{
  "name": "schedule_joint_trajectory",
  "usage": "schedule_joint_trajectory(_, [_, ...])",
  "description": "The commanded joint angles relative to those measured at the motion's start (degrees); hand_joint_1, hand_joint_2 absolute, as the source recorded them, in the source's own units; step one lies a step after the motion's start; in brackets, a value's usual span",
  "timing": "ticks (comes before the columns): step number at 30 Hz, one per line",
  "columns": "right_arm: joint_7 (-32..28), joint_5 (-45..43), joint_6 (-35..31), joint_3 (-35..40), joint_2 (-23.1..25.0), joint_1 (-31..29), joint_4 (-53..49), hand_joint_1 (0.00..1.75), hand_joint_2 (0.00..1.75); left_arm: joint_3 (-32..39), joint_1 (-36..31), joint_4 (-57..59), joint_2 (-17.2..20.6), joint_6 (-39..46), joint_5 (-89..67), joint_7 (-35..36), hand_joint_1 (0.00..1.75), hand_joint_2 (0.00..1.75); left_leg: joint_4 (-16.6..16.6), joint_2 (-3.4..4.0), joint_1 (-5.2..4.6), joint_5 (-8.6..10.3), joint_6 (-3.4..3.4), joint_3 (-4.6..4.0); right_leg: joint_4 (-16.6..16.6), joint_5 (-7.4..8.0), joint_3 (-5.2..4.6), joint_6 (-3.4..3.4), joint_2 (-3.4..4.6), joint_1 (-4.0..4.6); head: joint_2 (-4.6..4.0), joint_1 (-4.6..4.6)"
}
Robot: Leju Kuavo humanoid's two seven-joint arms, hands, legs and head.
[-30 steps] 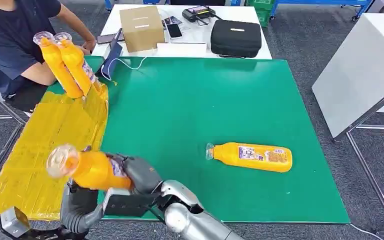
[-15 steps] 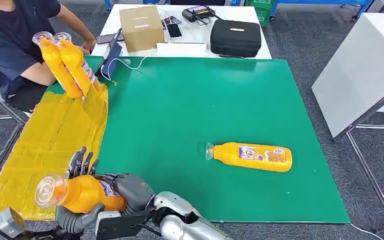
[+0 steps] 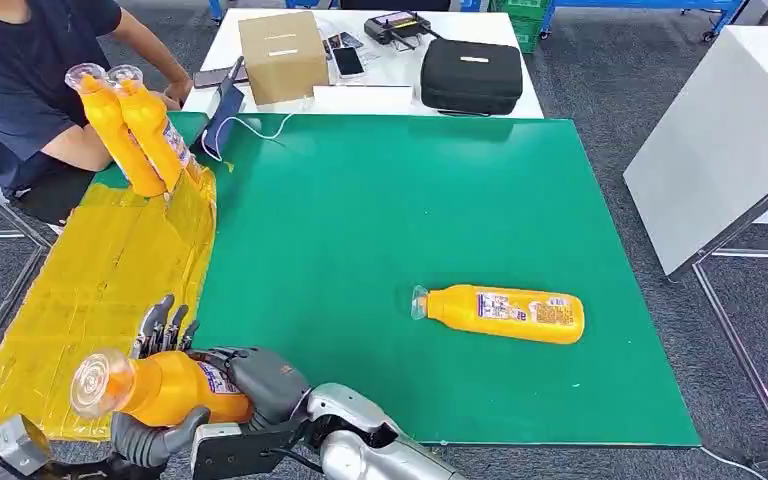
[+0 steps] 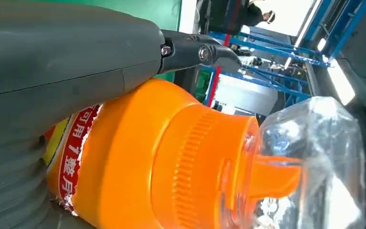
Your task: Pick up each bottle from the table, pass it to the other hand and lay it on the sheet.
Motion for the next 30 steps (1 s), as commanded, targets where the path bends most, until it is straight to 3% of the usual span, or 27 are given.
schedule_joint_trajectory(1, [-0.5, 0.6, 1.9, 5.0, -0.4, 0.3, 2.8, 1.75, 1.75, -1.4, -3.3, 1.3, -0.7, -0.1, -1.2, -0.7, 1.75, 1.75, 0.0, -0.14, 0.08, -0.03, -0.09, 0.15, -0.1, -0.07, 0.25, -0.09, -0.09, 0.07, 0.00, 0.00])
schedule_joint_trajectory(30, [0.0, 0.3, -1.5, -0.5, -1.9, 1.8, 1.6, 1.75, 1.75, -0.6, -2.2, 0.2, -0.9, -1.7, -3.1, -2.7, 1.75, 1.75, 0.0, -0.23, 0.09, -0.04, -0.10, 0.19, -0.1, -0.10, 0.32, -0.10, -0.16, 0.08, 0.00, 0.02])
